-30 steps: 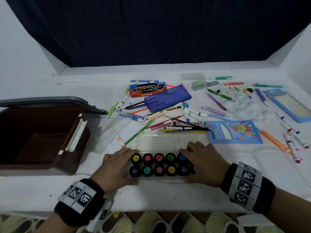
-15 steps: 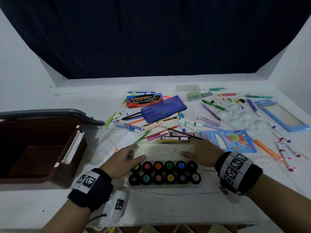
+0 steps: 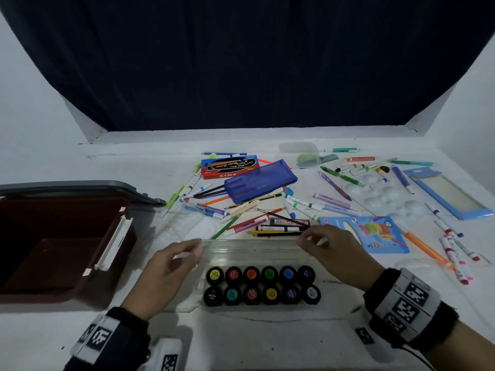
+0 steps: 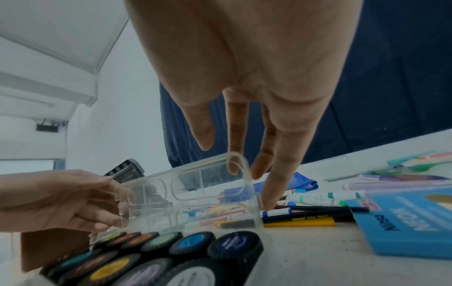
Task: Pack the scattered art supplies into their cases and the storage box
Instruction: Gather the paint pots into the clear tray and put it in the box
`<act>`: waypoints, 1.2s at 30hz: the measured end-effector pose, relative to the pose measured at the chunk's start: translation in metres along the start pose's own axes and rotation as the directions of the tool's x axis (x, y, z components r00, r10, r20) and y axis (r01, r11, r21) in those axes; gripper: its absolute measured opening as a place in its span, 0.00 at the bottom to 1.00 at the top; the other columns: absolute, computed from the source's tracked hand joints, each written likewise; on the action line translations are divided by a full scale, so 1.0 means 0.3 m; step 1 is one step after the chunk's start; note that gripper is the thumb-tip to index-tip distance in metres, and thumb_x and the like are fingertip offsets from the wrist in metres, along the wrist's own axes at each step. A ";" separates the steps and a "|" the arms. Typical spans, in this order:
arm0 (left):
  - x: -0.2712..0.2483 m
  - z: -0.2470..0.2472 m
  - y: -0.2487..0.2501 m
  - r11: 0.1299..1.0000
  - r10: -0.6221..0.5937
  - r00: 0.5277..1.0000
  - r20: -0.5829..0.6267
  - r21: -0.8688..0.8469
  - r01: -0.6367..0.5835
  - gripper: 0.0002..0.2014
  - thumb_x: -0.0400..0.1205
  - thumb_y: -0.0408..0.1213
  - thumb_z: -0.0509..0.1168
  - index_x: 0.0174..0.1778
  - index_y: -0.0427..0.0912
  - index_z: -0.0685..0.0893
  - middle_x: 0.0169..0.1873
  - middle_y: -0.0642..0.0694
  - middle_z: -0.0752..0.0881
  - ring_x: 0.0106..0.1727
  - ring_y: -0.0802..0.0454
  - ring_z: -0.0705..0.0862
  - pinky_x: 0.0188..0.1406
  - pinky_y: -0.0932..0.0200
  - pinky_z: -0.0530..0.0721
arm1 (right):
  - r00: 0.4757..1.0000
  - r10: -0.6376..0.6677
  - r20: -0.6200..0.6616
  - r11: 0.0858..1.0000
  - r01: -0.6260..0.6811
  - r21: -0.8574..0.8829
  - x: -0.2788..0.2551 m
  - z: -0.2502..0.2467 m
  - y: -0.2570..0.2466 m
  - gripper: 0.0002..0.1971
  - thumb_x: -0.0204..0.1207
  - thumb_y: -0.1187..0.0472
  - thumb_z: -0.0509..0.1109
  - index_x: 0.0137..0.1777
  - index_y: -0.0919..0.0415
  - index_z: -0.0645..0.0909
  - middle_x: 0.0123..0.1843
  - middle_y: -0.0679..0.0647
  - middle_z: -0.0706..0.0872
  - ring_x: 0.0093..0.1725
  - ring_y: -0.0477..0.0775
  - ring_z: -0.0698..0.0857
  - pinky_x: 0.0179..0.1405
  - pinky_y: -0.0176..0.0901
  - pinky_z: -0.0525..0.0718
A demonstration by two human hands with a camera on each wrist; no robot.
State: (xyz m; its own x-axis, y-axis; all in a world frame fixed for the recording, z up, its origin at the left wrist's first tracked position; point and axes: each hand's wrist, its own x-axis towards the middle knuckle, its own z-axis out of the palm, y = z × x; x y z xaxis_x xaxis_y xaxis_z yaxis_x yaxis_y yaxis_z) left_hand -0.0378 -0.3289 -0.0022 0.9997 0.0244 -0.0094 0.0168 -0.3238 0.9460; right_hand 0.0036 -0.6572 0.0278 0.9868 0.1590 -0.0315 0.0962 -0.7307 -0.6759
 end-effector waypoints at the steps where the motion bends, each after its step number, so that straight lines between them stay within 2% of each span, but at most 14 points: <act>1: -0.021 -0.004 -0.004 1.000 0.022 1.000 0.002 0.012 -0.022 0.15 0.78 0.47 0.68 0.59 0.50 0.90 0.52 0.55 0.90 0.55 0.54 0.90 0.59 0.64 0.84 | 1.000 -0.025 -0.009 0.999 0.025 -0.025 -0.014 0.005 0.001 0.12 0.78 0.44 0.69 0.47 0.50 0.87 0.46 0.45 0.85 0.45 0.42 0.83 0.44 0.33 0.79; 5: -0.093 0.001 -0.024 0.999 0.043 0.999 -0.003 0.031 -0.043 0.09 0.79 0.41 0.68 0.50 0.47 0.93 0.48 0.54 0.92 0.54 0.59 0.89 0.60 0.65 0.83 | 0.995 -0.102 -0.012 0.993 0.101 -0.068 -0.069 0.031 0.021 0.13 0.74 0.43 0.72 0.37 0.51 0.86 0.40 0.43 0.83 0.42 0.41 0.83 0.46 0.37 0.83; 8: -0.129 0.011 -0.042 0.995 0.050 0.999 0.016 0.084 -0.052 0.08 0.76 0.39 0.72 0.49 0.48 0.93 0.48 0.55 0.92 0.54 0.58 0.89 0.56 0.67 0.84 | 0.991 -0.125 0.049 0.984 0.130 -0.122 -0.098 0.052 0.039 0.14 0.71 0.40 0.72 0.36 0.49 0.84 0.41 0.43 0.81 0.43 0.44 0.81 0.45 0.43 0.85; 10: -0.143 0.017 -0.059 0.995 0.050 0.999 0.012 0.091 -0.051 0.10 0.73 0.39 0.74 0.50 0.49 0.93 0.49 0.56 0.91 0.53 0.56 0.90 0.57 0.63 0.86 | 0.990 -0.099 0.102 0.982 0.114 -0.153 -0.105 0.061 0.040 0.14 0.70 0.38 0.73 0.46 0.46 0.84 0.48 0.43 0.78 0.48 0.44 0.79 0.49 0.41 0.84; 12: -0.146 0.026 -0.070 0.992 0.062 0.998 -0.024 0.111 -0.059 0.13 0.71 0.39 0.76 0.52 0.49 0.92 0.50 0.57 0.88 0.53 0.57 0.90 0.57 0.58 0.88 | 0.985 -0.058 0.165 0.981 0.087 -0.173 -0.104 0.064 0.037 0.24 0.70 0.38 0.74 0.64 0.43 0.77 0.57 0.44 0.74 0.57 0.45 0.78 0.55 0.36 0.80; 14: -0.142 0.038 -0.082 0.983 0.072 0.995 -0.063 0.171 -0.060 0.15 0.73 0.37 0.77 0.56 0.48 0.91 0.50 0.59 0.86 0.52 0.60 0.88 0.55 0.54 0.89 | 0.971 -0.026 0.236 0.976 0.076 -0.204 -0.095 0.058 0.035 0.35 0.71 0.36 0.73 0.77 0.44 0.68 0.68 0.47 0.71 0.67 0.48 0.73 0.65 0.39 0.76; 16: -0.139 0.050 -0.093 0.961 0.059 0.996 -0.071 0.273 -0.037 0.18 0.75 0.40 0.76 0.62 0.47 0.88 0.51 0.61 0.85 0.54 0.64 0.86 0.56 0.54 0.88 | 0.942 -0.004 0.336 0.962 0.095 -0.255 -0.084 0.047 0.031 0.44 0.70 0.34 0.72 0.83 0.45 0.59 0.77 0.47 0.68 0.74 0.50 0.67 0.73 0.45 0.71; 17: -0.138 0.053 -0.096 0.945 0.052 0.997 -0.055 0.325 -0.031 0.19 0.76 0.43 0.74 0.64 0.47 0.87 0.54 0.61 0.85 0.56 0.65 0.84 0.58 0.56 0.86 | 0.926 0.003 0.377 0.960 0.104 -0.261 -0.078 0.045 0.029 0.47 0.69 0.33 0.73 0.84 0.47 0.57 0.79 0.47 0.67 0.75 0.49 0.67 0.74 0.45 0.70; 20: -0.137 0.059 -0.091 0.910 0.066 0.998 -0.013 0.411 -0.055 0.20 0.79 0.48 0.72 0.67 0.51 0.84 0.58 0.61 0.84 0.61 0.65 0.81 0.61 0.61 0.80 | 0.931 0.005 0.365 0.960 0.097 -0.261 -0.067 0.041 0.026 0.49 0.67 0.36 0.77 0.84 0.50 0.58 0.76 0.48 0.70 0.70 0.47 0.72 0.69 0.40 0.74; 24: -0.137 0.058 -0.075 0.896 0.129 0.992 0.016 0.426 -0.124 0.20 0.78 0.47 0.73 0.66 0.54 0.84 0.57 0.67 0.83 0.59 0.73 0.79 0.55 0.80 0.73 | 0.941 -0.005 0.338 0.944 0.117 -0.310 -0.076 0.020 0.024 0.49 0.61 0.34 0.79 0.80 0.51 0.65 0.67 0.46 0.71 0.62 0.44 0.73 0.63 0.38 0.77; 26: -0.138 0.057 -0.076 0.889 0.148 0.988 0.036 0.433 -0.149 0.20 0.77 0.46 0.74 0.66 0.53 0.85 0.55 0.66 0.84 0.59 0.73 0.79 0.53 0.83 0.72 | 0.933 0.003 0.360 0.925 0.134 -0.356 -0.087 0.018 0.021 0.47 0.59 0.32 0.79 0.77 0.49 0.66 0.64 0.45 0.72 0.60 0.44 0.74 0.61 0.40 0.79; 31: -0.143 0.047 -0.087 0.884 0.143 0.989 0.048 0.442 -0.149 0.21 0.77 0.43 0.75 0.67 0.53 0.85 0.52 0.61 0.85 0.56 0.71 0.80 0.50 0.81 0.73 | 0.917 0.024 0.398 0.884 0.166 -0.437 -0.094 0.048 0.014 0.46 0.64 0.32 0.76 0.78 0.52 0.65 0.66 0.47 0.72 0.61 0.48 0.76 0.60 0.43 0.80; 36: -0.130 0.043 -0.093 0.899 0.084 0.996 0.018 0.430 -0.084 0.20 0.77 0.47 0.74 0.66 0.60 0.83 0.50 0.59 0.85 0.47 0.62 0.84 0.45 0.71 0.81 | 0.894 0.070 0.442 0.849 0.180 -0.497 -0.068 0.051 0.001 0.45 0.65 0.32 0.75 0.77 0.52 0.65 0.66 0.50 0.75 0.62 0.51 0.77 0.61 0.46 0.80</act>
State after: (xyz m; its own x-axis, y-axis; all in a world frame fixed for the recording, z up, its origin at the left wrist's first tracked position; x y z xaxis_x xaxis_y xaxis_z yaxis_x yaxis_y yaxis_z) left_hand -0.0769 -0.3331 -0.0324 0.9977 -0.0199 0.0648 -0.0602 -0.7001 0.7115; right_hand -0.0186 -0.6507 0.0169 0.8313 0.3849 -0.4010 0.3237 -0.9217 -0.2137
